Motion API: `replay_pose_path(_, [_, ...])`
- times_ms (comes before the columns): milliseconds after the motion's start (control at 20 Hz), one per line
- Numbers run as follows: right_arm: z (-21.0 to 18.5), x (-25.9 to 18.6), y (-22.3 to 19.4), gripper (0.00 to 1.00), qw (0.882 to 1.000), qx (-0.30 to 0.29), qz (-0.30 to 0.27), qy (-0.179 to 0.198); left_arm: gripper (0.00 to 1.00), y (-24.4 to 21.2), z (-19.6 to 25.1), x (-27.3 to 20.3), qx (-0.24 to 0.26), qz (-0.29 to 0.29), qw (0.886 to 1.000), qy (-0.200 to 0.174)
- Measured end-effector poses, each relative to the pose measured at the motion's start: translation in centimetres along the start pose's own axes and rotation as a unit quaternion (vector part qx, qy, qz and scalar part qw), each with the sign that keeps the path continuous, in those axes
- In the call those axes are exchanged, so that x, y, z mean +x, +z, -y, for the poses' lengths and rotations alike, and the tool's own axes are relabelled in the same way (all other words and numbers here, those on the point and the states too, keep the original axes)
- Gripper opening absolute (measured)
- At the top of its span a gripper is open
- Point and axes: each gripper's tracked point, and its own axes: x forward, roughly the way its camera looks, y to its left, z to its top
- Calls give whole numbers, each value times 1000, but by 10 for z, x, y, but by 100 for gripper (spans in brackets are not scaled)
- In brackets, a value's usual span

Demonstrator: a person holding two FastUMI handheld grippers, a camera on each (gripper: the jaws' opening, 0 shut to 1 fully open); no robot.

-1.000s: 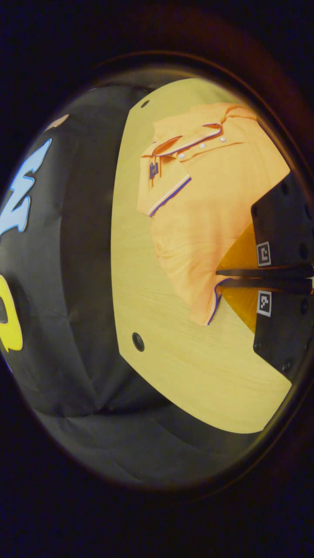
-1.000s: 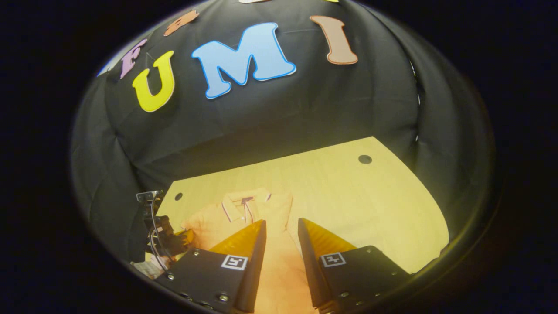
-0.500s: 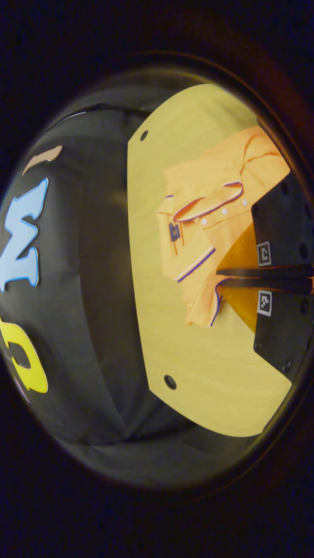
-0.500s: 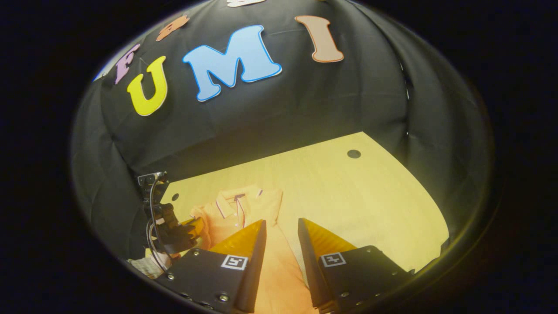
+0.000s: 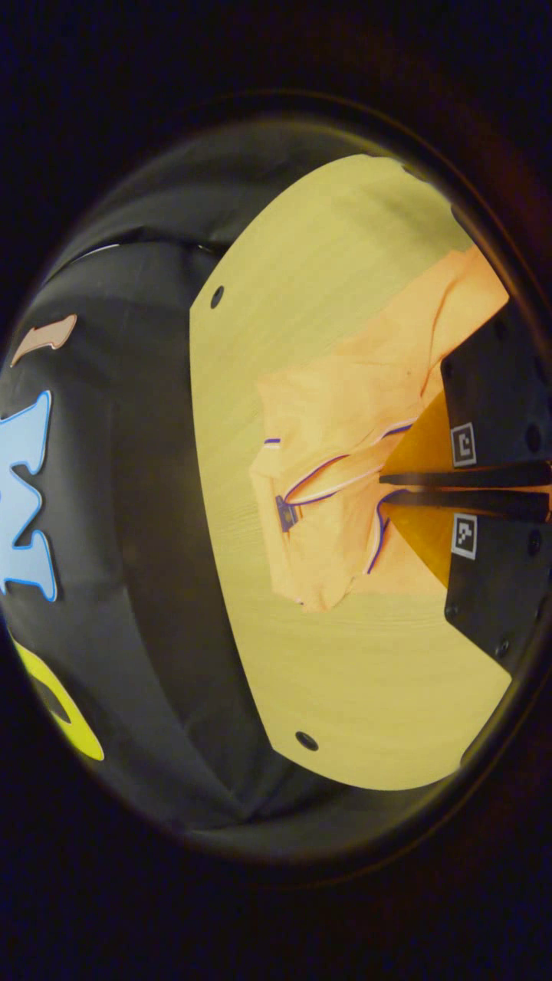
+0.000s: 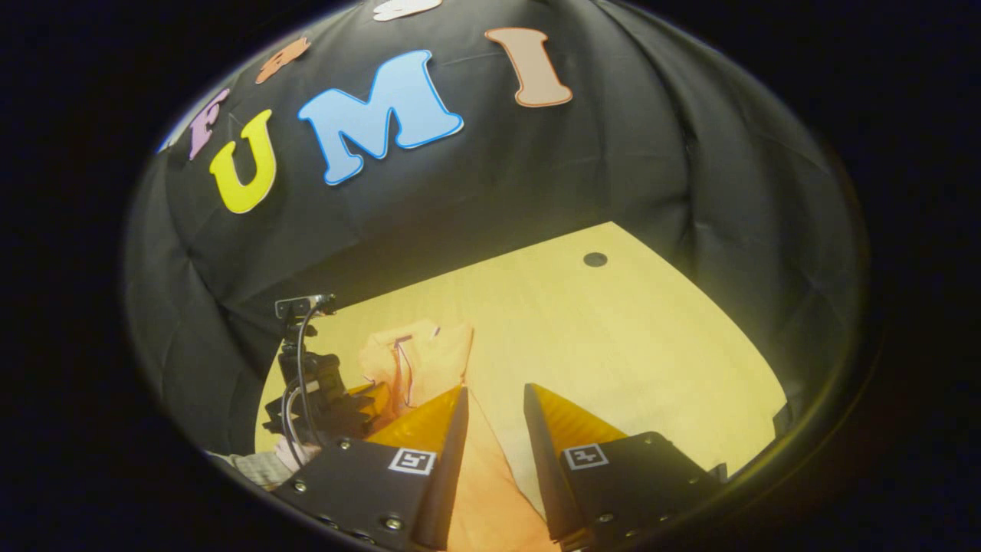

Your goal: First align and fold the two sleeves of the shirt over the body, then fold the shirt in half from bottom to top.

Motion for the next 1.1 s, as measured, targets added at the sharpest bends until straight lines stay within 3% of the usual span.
replay_pose_path(50, [2,0,-1,47,1000,1,-1,-1,12,0,1,0,-6,0,1000,-4])
replay_pose_path(150, [4,-2,-2,46,1000,3,-2,0,46,1,1,-4,-9,3,1000,-8])
replay_pose_path(350, [2,-3,-5,46,1000,3,-5,5,58,8,-7,-15,-4,15,1000,0])
replay_pose_path(700, [-13,1,-25,47,999,-24,-24,27,58,12,-29,-62,-19,44,999,8])
replay_pose_path(1100, [-32,7,-96,46,992,-82,-82,57,58,-27,-56,-137,-17,55,998,15])
